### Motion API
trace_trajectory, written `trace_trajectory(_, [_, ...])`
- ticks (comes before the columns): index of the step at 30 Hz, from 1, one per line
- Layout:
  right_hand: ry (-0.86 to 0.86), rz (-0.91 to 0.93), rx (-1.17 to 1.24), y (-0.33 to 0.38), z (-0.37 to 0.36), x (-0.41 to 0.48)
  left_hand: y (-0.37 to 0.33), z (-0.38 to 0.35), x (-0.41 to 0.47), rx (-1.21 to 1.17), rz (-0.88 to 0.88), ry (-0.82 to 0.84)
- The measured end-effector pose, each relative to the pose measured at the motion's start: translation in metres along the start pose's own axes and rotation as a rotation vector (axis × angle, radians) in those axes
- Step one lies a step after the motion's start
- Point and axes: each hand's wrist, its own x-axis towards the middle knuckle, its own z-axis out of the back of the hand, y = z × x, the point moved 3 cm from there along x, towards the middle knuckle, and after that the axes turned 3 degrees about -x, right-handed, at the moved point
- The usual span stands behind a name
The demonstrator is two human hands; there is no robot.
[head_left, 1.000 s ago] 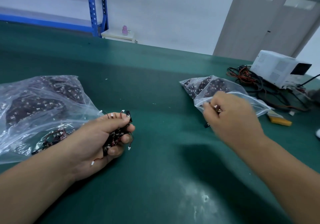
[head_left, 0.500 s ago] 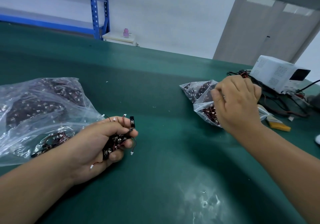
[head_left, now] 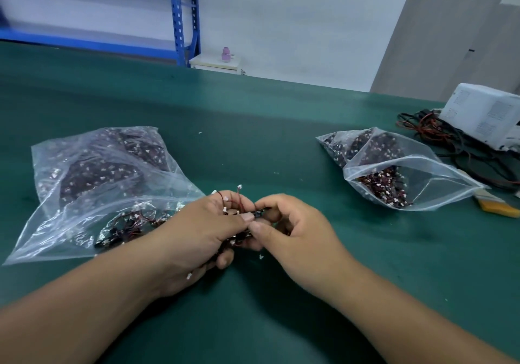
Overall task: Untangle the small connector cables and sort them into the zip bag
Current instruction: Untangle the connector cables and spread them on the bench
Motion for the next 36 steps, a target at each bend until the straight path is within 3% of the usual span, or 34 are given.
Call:
trace_trajectory(8, [-0.141,0.096,-0.097,-0.001,0.002,-0.001,-0.002,-0.004,-0.002,0.032,0.031,0.024])
trace_trajectory(13, [-0.234,-0.068,-0.035,-0.010,0.015,0.006,-0.001,-0.001,0.001,-0.005,0.084,0.036])
trace_trajectory(21, [-0.337,-0.138,0.022,-0.018,0.026,0.009,0.000,0.006,0.005,-0.073,0.126,0.012])
trace_trajectory(28, [-0.386,-0.167,0.091,-0.020,0.032,0.012,0.001,0.007,0.006,-0.099,0.126,-0.012])
trace_trajectory(36, [-0.347,-0.076,-0.116,-0.021,0.040,0.013,0.003,0.007,0.007,-0.094,0.101,-0.024])
